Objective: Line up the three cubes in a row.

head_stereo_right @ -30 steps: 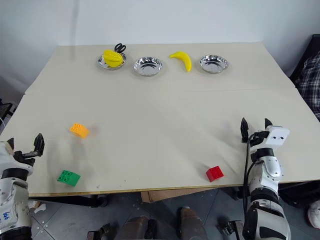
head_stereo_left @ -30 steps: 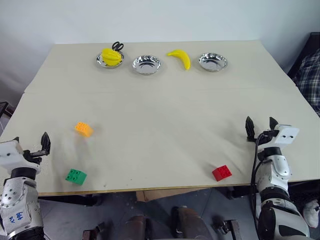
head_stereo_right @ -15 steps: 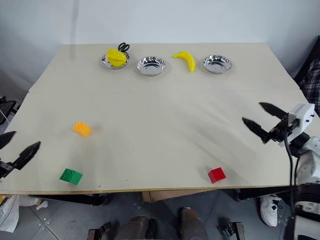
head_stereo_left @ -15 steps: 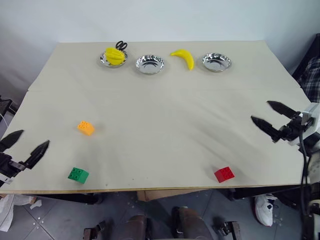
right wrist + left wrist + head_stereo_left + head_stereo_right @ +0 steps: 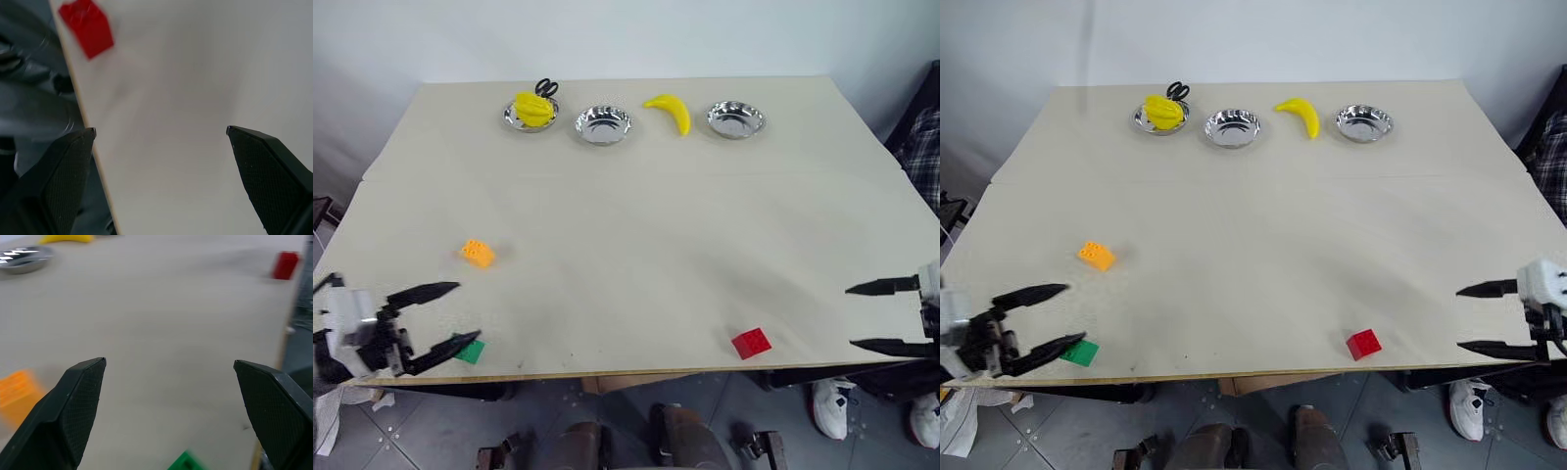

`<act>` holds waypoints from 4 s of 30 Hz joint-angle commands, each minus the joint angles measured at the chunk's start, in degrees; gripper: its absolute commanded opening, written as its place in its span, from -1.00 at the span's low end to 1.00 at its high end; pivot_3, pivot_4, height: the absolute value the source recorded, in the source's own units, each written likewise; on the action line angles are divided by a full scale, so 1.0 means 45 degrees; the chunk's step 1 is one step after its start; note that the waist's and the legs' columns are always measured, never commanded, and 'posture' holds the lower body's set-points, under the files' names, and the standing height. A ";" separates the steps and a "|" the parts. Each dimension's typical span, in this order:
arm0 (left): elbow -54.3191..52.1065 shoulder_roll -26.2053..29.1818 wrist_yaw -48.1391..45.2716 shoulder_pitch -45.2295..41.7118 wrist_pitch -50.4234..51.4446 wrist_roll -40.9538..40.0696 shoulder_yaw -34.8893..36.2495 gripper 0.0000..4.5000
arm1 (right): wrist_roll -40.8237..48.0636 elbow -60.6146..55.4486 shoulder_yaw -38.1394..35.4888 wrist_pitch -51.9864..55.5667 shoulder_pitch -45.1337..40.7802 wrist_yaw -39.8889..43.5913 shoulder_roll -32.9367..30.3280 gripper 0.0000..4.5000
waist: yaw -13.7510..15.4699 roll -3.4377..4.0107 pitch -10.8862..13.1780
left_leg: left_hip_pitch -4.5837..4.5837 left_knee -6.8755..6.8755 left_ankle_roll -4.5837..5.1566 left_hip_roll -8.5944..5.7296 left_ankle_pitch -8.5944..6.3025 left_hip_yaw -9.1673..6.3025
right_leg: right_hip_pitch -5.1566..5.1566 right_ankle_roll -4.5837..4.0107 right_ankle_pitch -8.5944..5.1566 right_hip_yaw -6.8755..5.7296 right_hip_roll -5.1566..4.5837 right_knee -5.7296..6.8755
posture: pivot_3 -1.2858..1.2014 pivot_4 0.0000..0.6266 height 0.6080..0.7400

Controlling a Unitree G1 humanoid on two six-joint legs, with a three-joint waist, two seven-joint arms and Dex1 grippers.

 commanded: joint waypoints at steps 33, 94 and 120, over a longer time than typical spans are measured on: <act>-0.3194 0.0028 0.0805 -0.0797 0.0881 0.0189 -0.2291 1.00 | -0.0745 -0.3914 0.4467 0.1432 -0.3242 0.0749 0.2452 0.11 | 0.0329 0.0019 0.0008 | -0.0038 0.0140 -0.0004 0.0000 -0.0004 -0.0054 | 0.0003 -0.0001 0.0000 -0.0049 0.0001 0.0059 | 0.03 -0.52 1.00; -0.1230 -0.2120 0.4305 0.1137 0.0899 -0.0326 0.3146 1.00 | -0.0239 0.2030 0.2474 0.1828 -0.8440 0.0749 0.6145 0.99 | 0.0055 0.0020 0.0013 | -0.0067 0.0179 -0.0029 0.0016 -0.0004 -0.0092 | -0.0011 -0.0005 0.0008 -0.0136 -0.0002 0.0089 | 0.03 -0.52 1.00; -0.3363 -0.4436 0.5241 0.4968 0.0788 0.0708 0.1719 1.00 | -0.0782 -0.0834 -0.0325 0.2061 -0.4601 0.0749 0.5752 0.99 | 0.0147 0.0009 0.0015 | -0.0035 0.0166 -0.0002 0.0015 -0.0031 -0.0069 | 0.0032 -0.0048 0.0000 -0.0127 -0.0025 0.0059 | 0.03 -0.52 1.00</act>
